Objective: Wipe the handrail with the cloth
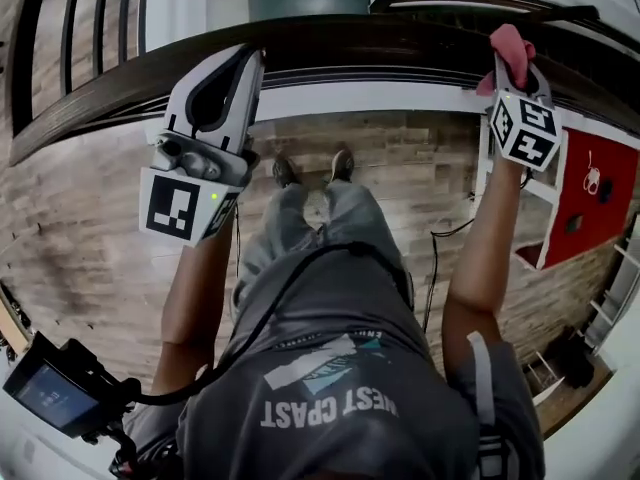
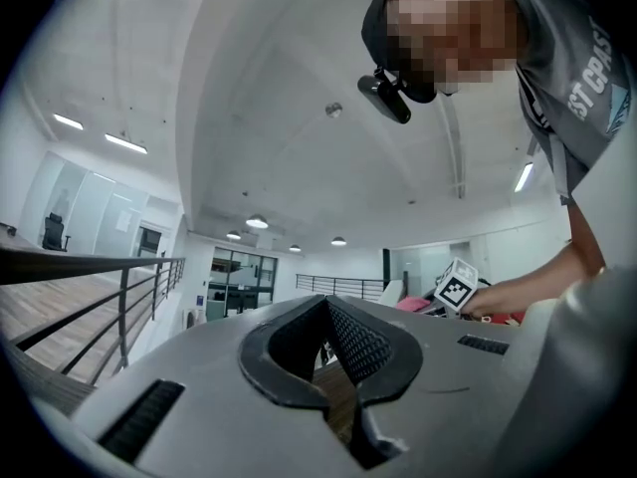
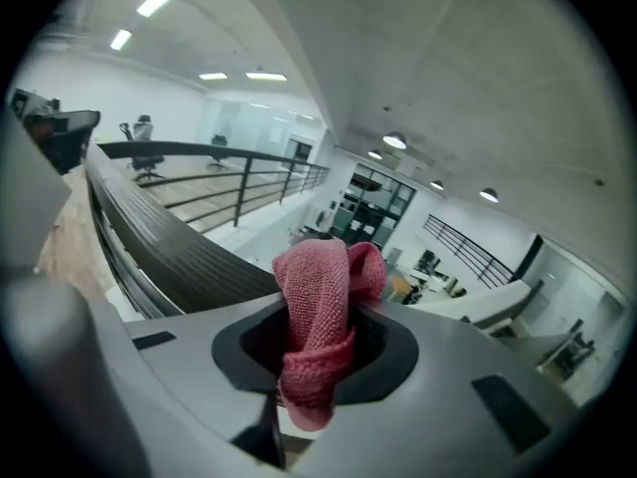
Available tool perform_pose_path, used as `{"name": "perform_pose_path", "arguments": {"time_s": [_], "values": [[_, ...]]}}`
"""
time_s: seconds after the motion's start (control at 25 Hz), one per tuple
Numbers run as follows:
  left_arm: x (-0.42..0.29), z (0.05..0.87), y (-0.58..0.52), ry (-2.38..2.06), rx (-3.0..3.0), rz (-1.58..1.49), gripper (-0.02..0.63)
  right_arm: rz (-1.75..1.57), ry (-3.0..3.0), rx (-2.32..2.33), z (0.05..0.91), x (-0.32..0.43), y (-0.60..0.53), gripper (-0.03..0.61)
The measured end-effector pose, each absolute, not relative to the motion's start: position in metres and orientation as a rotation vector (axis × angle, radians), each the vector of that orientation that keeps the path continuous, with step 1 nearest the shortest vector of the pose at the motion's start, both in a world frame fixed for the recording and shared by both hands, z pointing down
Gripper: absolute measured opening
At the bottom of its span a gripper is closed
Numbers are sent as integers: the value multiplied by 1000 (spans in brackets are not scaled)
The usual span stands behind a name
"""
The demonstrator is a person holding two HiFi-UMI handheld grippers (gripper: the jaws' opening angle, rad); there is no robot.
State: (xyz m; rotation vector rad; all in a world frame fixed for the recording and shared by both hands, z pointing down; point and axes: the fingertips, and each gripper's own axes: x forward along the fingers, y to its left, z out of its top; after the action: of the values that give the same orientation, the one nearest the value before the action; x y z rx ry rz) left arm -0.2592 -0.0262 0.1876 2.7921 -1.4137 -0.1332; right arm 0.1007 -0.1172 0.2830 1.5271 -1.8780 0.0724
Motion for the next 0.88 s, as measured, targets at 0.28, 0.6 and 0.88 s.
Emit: {"name": "perform_pose_path", "arguments": {"time_s": [0.28, 0.6, 0.88], "values": [[-193, 183, -37, -1397, 2829, -56, 5, -52, -2194, 1250, 272, 9, -115, 78], [-57, 188, -55, -1456, 2817, -10, 6, 23, -2089, 1489, 282, 256, -138, 78], [53, 177, -52, -1412, 2842, 50, 6, 127, -2283, 1523, 233, 313, -153, 78]]}}
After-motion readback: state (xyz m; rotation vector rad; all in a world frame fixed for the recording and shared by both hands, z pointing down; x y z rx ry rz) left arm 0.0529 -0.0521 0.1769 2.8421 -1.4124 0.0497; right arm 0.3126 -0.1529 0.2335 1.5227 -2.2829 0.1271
